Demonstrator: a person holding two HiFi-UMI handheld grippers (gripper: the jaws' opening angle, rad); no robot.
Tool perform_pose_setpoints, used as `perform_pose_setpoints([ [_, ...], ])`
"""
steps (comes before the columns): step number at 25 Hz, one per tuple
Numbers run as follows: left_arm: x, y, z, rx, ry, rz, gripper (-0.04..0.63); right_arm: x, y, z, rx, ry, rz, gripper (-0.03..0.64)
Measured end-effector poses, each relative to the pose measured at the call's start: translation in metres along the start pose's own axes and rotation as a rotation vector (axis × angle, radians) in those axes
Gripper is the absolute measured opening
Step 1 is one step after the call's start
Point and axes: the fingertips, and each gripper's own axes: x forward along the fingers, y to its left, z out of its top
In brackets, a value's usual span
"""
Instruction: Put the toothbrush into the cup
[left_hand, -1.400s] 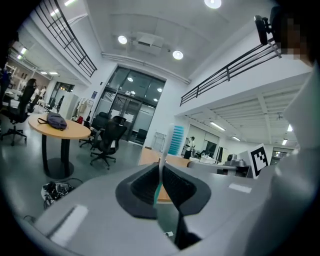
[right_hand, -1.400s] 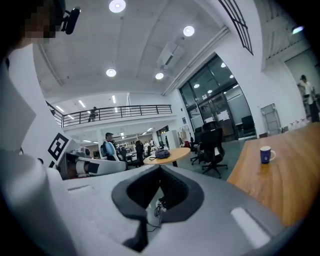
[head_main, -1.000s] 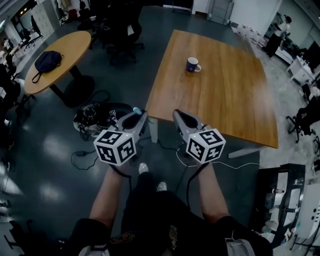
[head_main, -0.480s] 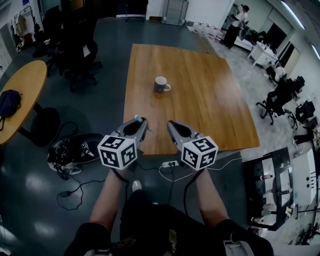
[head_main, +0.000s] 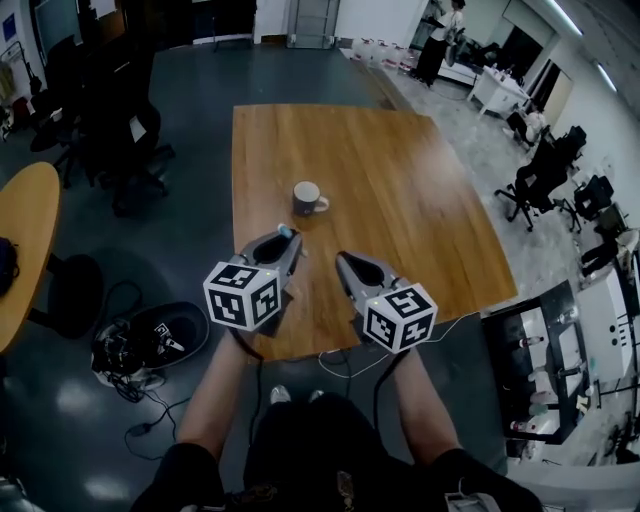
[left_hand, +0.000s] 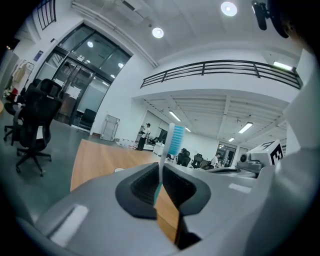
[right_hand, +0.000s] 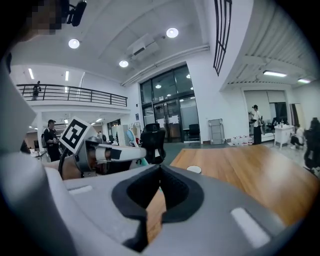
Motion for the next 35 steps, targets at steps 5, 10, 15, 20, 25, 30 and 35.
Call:
perform_pose_setpoints([
  [5,0.052,0.031,0.016,0.021,0.004,0.021,0.031,0.025,-0.035,0.0,0.024,-0.012,-0.005,0.003],
  [10,0.107,0.052,0.021,0.031,0.016,0.063,0.031,0.046,-0.072,-0.002,0.034,-0.008,0.026,0.003],
  [15,0.154,0.076,0.02,0.044,0.009,0.13,0.031,0.059,-0.105,-0.009,0.059,0.0,0.071,0.003],
  [20,0.191,0.107,0.004,0.048,0.03,0.179,0.031,0.076,-0.126,-0.03,0.088,0.039,0.104,0.003],
  [25,0.213,0.138,-0.023,0.01,0.075,0.231,0.031,0.091,-0.144,-0.043,0.101,0.068,0.131,0.003],
  [30,0.224,0.155,-0.05,-0.056,0.116,0.267,0.031,0.103,-0.157,-0.048,0.111,0.085,0.156,0.003],
  [35,0.231,0.169,-0.061,-0.067,0.138,0.302,0.031,0.118,-0.164,-0.051,0.125,0.1,0.172,0.003],
])
